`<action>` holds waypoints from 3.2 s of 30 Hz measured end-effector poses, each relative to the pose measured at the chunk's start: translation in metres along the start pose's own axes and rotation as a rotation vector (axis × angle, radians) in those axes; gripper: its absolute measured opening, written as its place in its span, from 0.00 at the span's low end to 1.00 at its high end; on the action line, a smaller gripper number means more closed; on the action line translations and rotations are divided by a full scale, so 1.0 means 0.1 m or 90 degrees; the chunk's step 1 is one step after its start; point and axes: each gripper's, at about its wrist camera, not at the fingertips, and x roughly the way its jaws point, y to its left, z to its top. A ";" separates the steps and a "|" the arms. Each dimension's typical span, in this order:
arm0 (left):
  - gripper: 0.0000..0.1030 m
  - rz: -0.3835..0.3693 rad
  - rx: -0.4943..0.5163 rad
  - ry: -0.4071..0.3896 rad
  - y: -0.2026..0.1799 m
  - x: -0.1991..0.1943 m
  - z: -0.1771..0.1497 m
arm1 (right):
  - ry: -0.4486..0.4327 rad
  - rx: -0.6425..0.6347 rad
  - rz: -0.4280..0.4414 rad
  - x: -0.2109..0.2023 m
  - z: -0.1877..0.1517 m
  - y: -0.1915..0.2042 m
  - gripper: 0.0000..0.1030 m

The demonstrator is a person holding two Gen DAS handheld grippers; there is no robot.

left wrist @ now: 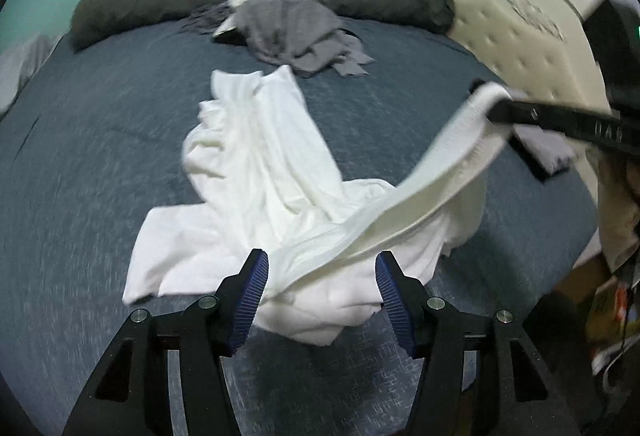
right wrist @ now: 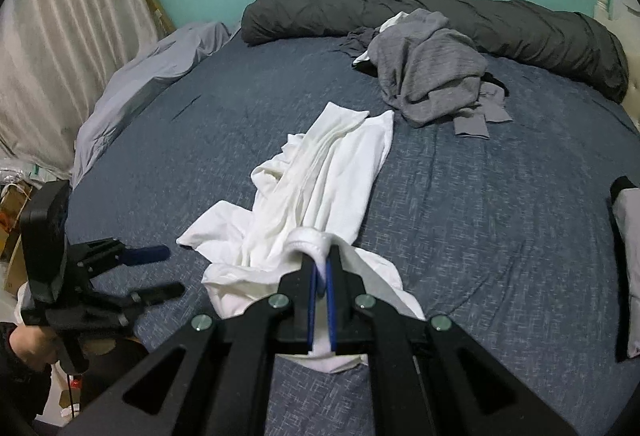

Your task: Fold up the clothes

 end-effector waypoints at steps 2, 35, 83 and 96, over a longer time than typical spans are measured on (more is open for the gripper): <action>0.58 -0.003 0.016 0.002 -0.07 0.08 0.04 | 0.000 -0.017 -0.001 0.01 -0.02 0.06 0.04; 0.02 0.024 0.020 0.024 -0.07 0.45 0.91 | -0.013 0.236 -0.021 0.41 -0.67 -0.63 0.38; 0.02 0.085 0.031 -0.151 -0.30 -0.85 1.22 | -0.153 0.271 -0.013 -0.12 -0.17 -0.87 0.03; 0.02 0.119 0.062 -0.346 -0.88 -2.92 2.25 | -0.304 0.013 -0.123 -2.59 1.26 -0.14 0.03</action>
